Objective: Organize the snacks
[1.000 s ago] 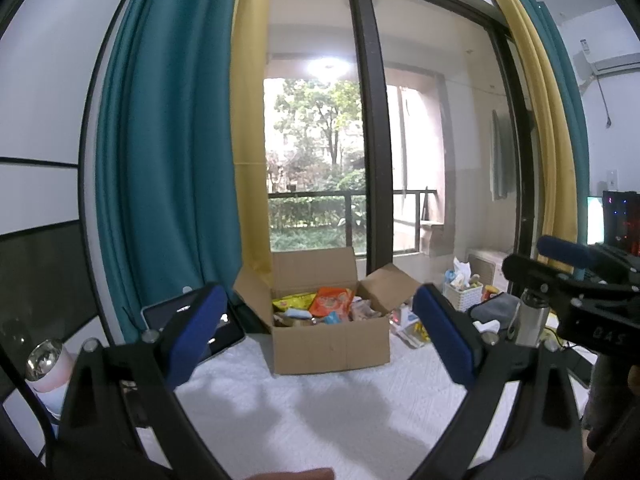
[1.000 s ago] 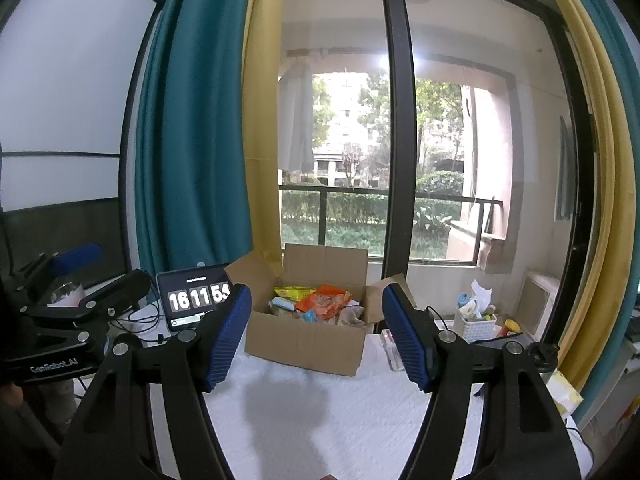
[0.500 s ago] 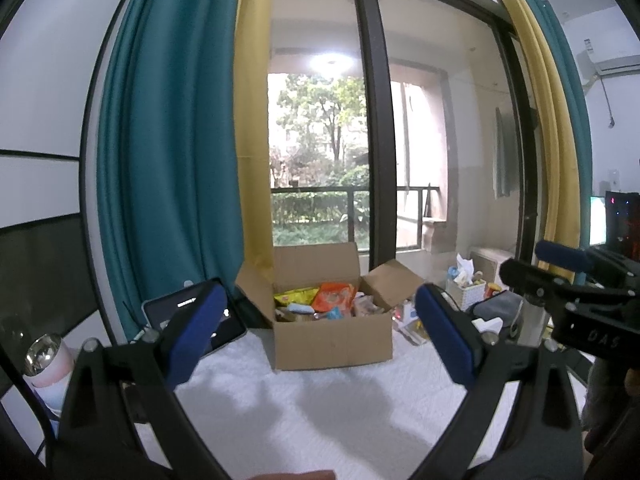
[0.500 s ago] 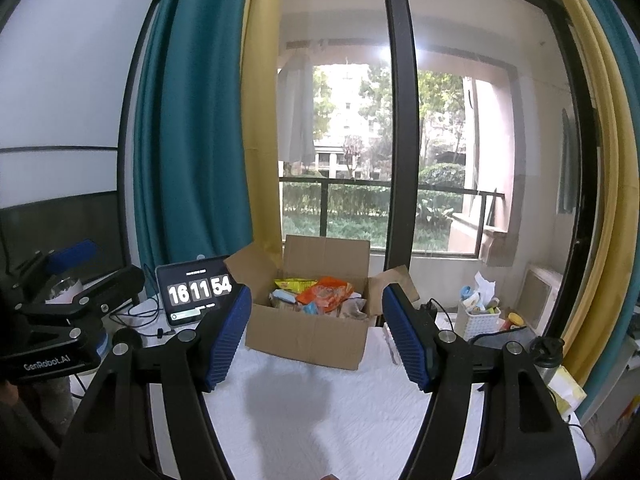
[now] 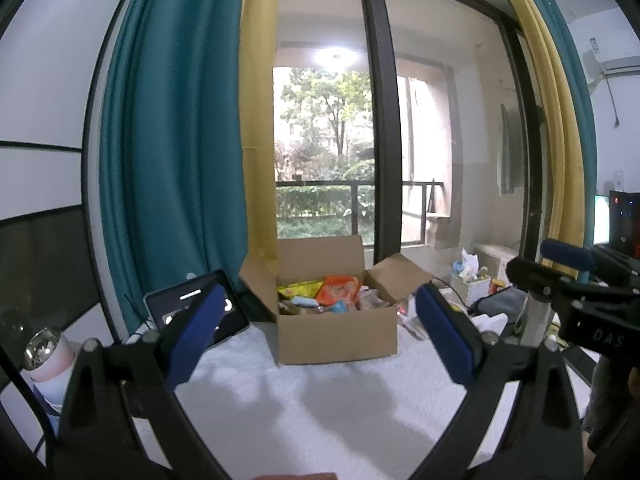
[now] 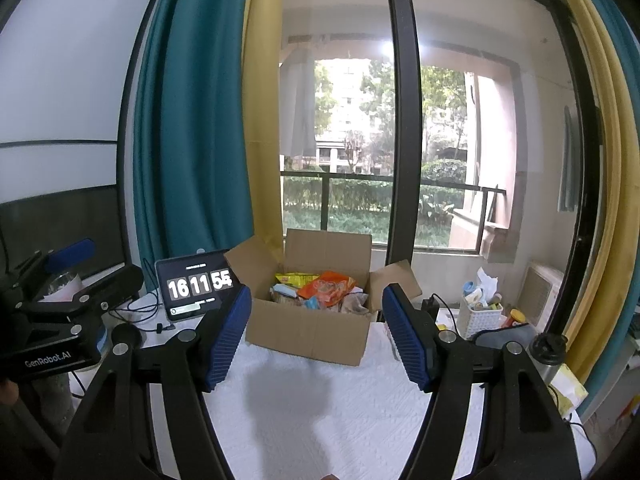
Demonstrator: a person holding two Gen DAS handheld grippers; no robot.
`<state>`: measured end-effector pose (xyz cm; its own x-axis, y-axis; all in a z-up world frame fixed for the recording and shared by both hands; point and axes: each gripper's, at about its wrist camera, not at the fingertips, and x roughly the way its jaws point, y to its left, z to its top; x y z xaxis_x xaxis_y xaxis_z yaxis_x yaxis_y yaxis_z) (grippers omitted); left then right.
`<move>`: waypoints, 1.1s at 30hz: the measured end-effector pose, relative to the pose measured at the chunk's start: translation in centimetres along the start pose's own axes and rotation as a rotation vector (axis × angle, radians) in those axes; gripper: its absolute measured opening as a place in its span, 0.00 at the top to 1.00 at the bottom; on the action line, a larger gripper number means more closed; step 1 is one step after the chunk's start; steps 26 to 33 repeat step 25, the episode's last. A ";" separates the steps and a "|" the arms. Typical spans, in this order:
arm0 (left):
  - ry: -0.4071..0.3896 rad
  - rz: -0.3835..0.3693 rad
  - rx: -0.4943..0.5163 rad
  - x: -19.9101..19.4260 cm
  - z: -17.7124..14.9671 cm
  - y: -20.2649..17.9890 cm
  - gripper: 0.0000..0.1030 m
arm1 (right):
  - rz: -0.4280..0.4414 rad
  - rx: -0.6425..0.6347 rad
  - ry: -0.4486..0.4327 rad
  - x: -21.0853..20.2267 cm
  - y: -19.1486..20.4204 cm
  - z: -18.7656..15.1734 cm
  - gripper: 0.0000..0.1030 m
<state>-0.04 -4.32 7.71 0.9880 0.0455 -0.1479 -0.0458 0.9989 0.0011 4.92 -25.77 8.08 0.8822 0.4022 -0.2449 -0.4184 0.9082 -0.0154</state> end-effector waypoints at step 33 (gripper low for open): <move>0.031 -0.031 -0.008 0.1 0.3 0.0 0.06 | 0.000 0.002 0.008 0.3 -0.7 -0.3 0.31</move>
